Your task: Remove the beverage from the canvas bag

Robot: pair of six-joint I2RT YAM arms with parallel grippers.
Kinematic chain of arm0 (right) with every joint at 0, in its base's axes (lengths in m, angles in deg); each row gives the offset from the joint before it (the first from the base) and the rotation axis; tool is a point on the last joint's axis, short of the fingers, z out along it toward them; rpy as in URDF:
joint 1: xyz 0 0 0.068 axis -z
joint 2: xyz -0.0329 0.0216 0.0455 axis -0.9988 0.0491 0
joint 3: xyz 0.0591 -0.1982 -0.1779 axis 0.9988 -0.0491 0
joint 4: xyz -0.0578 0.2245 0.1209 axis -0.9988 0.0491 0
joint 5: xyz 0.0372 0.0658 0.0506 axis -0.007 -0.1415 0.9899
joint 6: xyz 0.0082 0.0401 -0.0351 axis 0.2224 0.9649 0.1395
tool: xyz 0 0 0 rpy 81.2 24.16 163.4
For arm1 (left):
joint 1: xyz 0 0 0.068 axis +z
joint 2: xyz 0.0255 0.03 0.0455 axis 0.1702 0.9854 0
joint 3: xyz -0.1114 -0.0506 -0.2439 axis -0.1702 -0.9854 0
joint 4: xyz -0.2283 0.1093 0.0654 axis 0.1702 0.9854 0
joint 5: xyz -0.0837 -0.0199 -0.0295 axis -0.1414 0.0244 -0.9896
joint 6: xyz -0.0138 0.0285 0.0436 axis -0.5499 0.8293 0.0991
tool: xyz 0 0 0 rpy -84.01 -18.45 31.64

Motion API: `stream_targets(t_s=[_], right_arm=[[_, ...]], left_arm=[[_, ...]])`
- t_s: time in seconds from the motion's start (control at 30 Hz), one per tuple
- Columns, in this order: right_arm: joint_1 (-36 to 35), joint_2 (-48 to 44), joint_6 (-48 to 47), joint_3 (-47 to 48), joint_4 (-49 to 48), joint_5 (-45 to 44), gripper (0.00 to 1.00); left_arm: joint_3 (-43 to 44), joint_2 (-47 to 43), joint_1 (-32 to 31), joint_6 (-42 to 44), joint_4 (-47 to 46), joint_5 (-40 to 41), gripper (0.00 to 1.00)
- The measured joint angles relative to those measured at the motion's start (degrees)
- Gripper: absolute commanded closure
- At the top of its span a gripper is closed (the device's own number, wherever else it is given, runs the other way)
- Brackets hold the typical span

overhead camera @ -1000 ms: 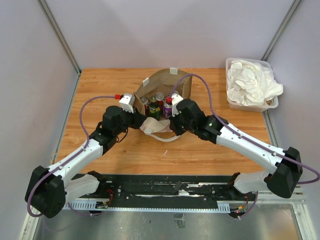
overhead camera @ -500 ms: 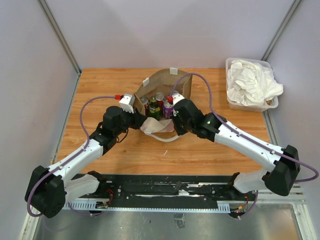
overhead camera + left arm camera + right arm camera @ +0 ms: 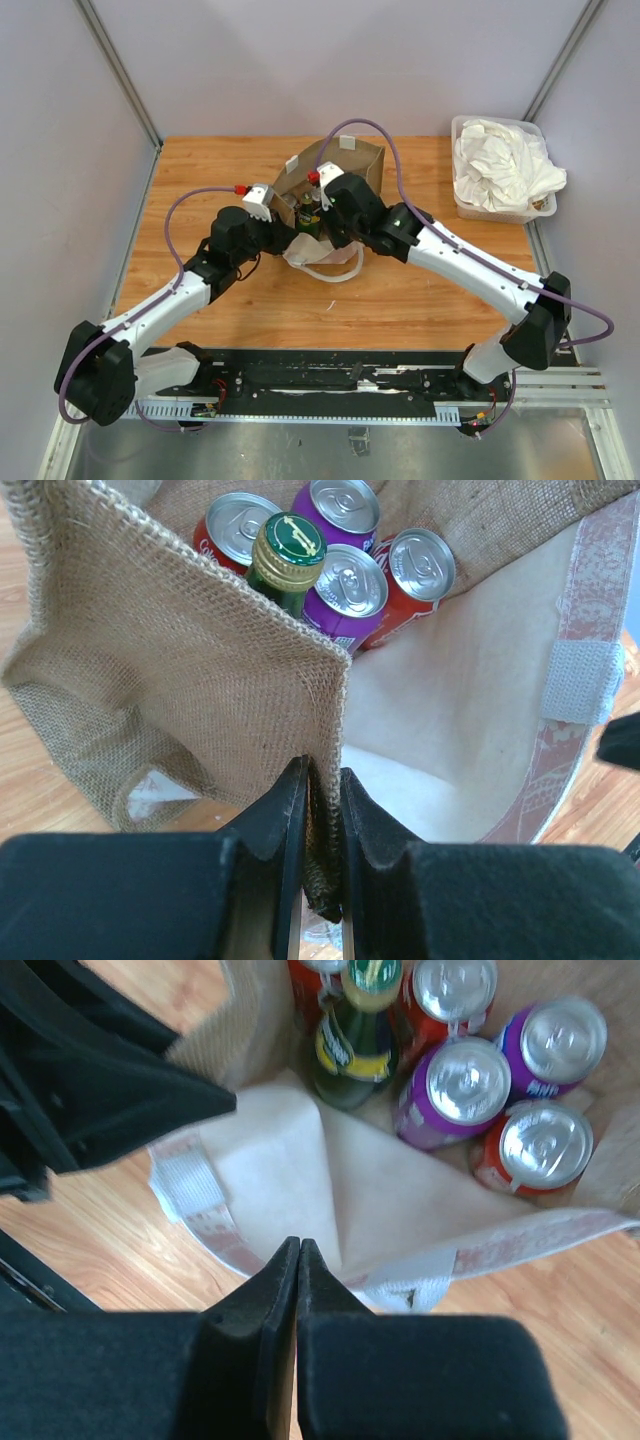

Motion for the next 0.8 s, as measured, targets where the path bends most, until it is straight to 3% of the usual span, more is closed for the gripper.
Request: stream_targets(t_s=[0.2,0.4,0.73,0.8], right_arm=[[1.27,-0.74,1.92,-8.55,0.37,-0.52,0.99],[8.13,-5.16,5.86,-18.64,0.46,0.46,0.99],[10.38,-3.04,7.04,-19.12,-0.46,1.9,0.99],[10.38,-1.29,7.02,-18.43,-0.37,2.1,0.92]], left_arm=[[1.05,1.51,-0.09,-0.07,-0.07,-0.72,0.99],[1.05,1.99,-0.24,-0.11,-0.31,-1.46,1.0],[1.05,3.54,-0.74,-0.13,-1.51,-2.32,1.0],[1.05,3.89,-0.79,-0.13,-1.68,-2.56,0.99]])
